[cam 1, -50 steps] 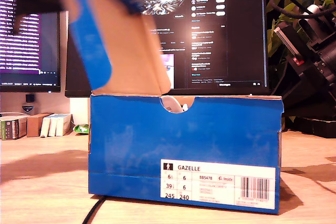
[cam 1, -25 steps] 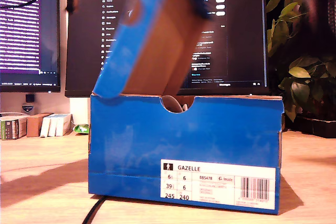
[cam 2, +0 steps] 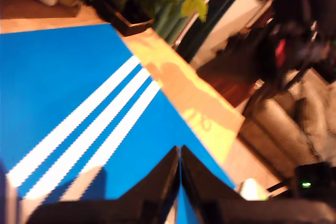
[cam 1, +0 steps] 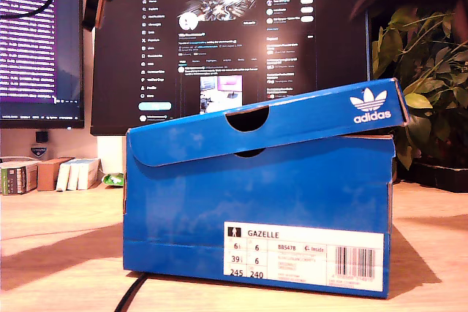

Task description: Close the blue shoebox by pushing the lid with your left arm and holding the box in place with your right arm

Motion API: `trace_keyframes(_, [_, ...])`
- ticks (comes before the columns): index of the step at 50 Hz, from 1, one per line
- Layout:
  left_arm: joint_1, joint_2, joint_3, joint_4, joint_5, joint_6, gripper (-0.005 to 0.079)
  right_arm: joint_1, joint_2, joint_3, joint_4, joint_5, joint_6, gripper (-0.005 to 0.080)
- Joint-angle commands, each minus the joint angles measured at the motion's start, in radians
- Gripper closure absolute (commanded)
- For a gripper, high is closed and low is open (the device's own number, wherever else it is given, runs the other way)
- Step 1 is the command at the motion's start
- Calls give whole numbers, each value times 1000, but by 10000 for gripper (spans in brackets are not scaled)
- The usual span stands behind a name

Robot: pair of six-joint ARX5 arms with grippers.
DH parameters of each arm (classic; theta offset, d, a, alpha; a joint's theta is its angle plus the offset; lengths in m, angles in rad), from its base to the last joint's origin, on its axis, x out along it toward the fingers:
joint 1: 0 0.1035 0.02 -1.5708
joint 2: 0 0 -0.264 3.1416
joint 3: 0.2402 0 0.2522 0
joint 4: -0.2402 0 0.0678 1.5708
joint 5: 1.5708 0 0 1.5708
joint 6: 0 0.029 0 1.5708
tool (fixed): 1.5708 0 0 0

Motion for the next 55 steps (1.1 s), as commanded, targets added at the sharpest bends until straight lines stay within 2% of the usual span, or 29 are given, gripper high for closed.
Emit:
trace_keyframes(1, [-1, -5, 11, -5, -6, 28, 762, 27, 36, -18, 2, 30, -20, 764])
trace_keyframes(11, [19, -6, 11, -72, -53, 88, 762, 68, 126, -18, -57, 180, -109, 764])
trace_keyframes(17, [38, -7, 11, -106, -54, 111, 762, 69, 166, -21, -90, 212, -154, 764])
trace_keyframes(23, [55, -9, 11, -129, -60, 138, 762, 69, 176, -49, -65, 222, -169, 764])
trace_keyframes(30, [91, -42, 11, -184, -120, 220, 762, 69, 167, -86, -23, 223, -195, 764])
trace_keyframes(35, [141, -96, 11, -246, -183, 288, 762, 64, 129, -95, 14, 234, -203, 764])
trace_keyframes(40, [221, -165, 11, -302, -192, 324, 762, 42, 50, -96, 46, 267, -211, 764])
trace_keyframes(47, [329, -250, 11, -349, -188, 365, 762, 17, -79, -97, 53, 373, -226, 764])
trace_keyframes(55, [380, -301, 5, -357, -180, 380, 762, -1, -187, -105, 59, 470, -256, 764])
